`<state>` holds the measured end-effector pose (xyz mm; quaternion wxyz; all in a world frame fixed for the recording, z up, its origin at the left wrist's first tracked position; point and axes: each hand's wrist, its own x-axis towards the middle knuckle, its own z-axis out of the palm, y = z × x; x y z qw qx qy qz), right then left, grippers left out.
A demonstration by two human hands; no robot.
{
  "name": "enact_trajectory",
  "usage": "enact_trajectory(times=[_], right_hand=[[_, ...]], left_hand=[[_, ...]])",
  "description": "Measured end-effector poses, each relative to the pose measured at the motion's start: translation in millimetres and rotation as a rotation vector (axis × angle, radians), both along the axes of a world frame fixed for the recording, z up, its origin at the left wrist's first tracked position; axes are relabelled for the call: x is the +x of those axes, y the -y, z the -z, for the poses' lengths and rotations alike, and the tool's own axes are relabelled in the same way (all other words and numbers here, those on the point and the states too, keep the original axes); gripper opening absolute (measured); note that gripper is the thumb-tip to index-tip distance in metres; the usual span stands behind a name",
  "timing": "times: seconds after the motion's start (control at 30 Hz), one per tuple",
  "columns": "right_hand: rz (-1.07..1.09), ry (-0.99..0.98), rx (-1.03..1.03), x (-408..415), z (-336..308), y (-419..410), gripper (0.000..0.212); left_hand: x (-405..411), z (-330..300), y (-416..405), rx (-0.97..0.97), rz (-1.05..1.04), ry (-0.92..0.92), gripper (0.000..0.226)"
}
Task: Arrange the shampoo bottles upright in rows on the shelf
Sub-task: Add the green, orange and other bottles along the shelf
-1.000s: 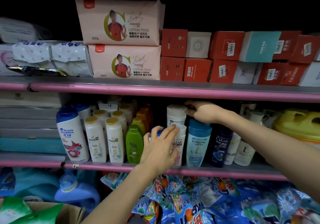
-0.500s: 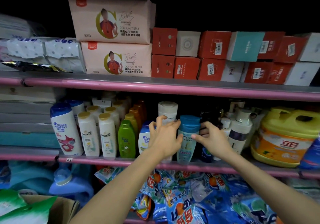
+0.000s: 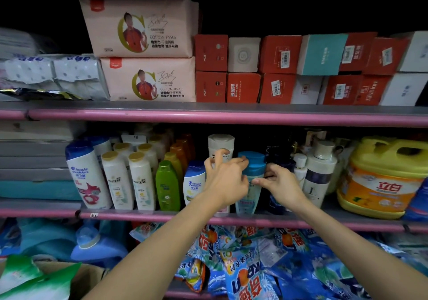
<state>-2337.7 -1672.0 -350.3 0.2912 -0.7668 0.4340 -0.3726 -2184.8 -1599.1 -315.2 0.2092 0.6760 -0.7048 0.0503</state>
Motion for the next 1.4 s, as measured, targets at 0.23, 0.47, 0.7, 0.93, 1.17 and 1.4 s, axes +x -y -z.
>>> enact_trajectory(times=[0.23,0.47,0.7,0.93,1.17,1.4], right_hand=[[-0.034,0.028,0.01,-2,1,0,0.03],[-0.06,0.032,0.026,-5,1,4,0.031],[-0.058,0.077,0.067,-11,4,8,0.036],[-0.102,0.109,0.086,-6,8,7,0.034],[-0.115,0.099,0.072,-4,6,8,0.033],[-0.113,0.087,0.055,-4,5,8,0.032]], left_hand=[[0,0,-1,0.023,0.007,-0.016,0.051],[0,4,2,0.026,0.026,-0.031,0.052],[20,-5,10,-0.064,-0.112,-0.186,0.051],[53,-20,18,0.065,-0.17,0.184,0.052],[56,-24,25,0.087,-0.125,0.236,0.049],[60,-25,26,0.092,-0.12,0.254,0.047]])
